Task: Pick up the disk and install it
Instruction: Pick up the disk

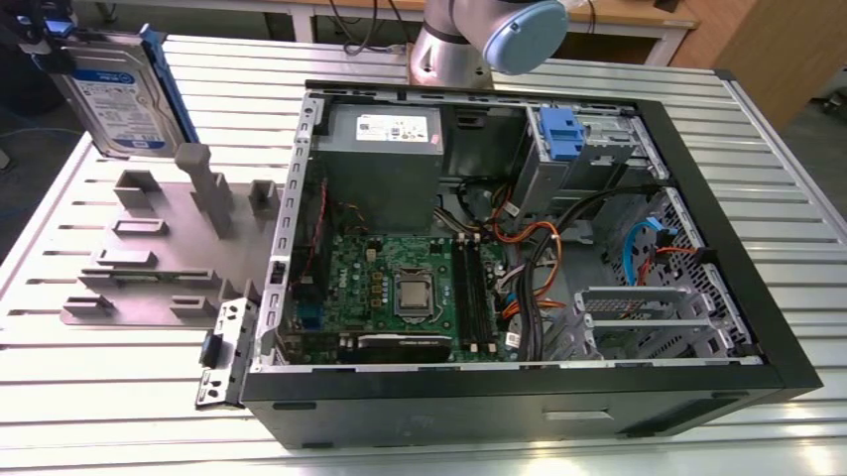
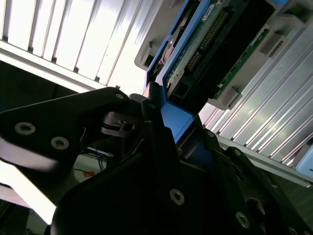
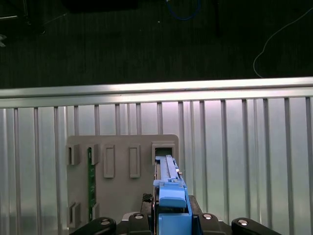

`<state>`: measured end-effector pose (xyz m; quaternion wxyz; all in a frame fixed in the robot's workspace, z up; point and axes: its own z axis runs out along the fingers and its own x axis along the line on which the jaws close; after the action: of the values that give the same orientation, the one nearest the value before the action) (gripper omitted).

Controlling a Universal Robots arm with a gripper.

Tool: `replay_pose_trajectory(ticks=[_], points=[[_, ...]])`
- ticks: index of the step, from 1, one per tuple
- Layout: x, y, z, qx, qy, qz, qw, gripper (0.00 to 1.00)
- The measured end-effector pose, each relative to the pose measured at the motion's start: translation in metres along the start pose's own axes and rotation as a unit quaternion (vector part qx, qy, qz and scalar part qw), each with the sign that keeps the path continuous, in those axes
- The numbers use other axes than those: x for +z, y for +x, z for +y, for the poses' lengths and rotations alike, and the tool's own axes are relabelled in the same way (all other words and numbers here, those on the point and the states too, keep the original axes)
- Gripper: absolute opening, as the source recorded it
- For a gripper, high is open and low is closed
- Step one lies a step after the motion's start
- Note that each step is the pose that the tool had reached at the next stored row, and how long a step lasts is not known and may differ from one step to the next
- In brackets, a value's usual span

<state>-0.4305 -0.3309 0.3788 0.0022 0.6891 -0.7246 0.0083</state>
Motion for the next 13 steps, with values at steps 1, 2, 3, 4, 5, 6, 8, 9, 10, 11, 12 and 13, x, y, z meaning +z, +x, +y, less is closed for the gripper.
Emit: replay_pose_trajectory(ticks=[1, 2, 3, 4, 5, 6, 8, 9, 10, 11, 12, 13], points=[[-0.0003, 0.0, 0.0, 0.0, 0.0, -0.0001, 1.0, 0.36], [-0.0003, 0.0, 0.0, 0.0, 0.0, -0.0001, 1.0, 0.36], [-0.0004, 0.0, 0.0, 0.0, -0.0001, -0.0008, 1.0, 0.36], [-0.0006, 0.0, 0.0, 0.0, -0.0001, -0.0014, 1.0, 0.36], [-0.0008, 0.0, 0.0, 0.0, -0.0001, -0.0015, 1.0, 0.36], [-0.001, 0.0, 0.0, 0.0, 0.0, -0.0016, 1.0, 0.36], [-0.0015, 0.0, 0.0, 0.0, -0.0001, -0.0016, 1.0, 0.36], [-0.0019, 0.0, 0.0, 0.0, -0.0001, -0.0016, 1.0, 0.36], [-0.0023, 0.0, 0.0, 0.0, -0.0002, -0.0016, 1.0, 0.36], [-0.0025, 0.0, 0.0, 0.0, -0.0001, -0.0016, 1.0, 0.36], [-0.0028, 0.0, 0.0, 0.0, -0.0001, -0.0016, 1.0, 0.36], [-0.0029, 0.0, 0.0, 0.0, -0.0001, -0.0016, 1.0, 0.36]])
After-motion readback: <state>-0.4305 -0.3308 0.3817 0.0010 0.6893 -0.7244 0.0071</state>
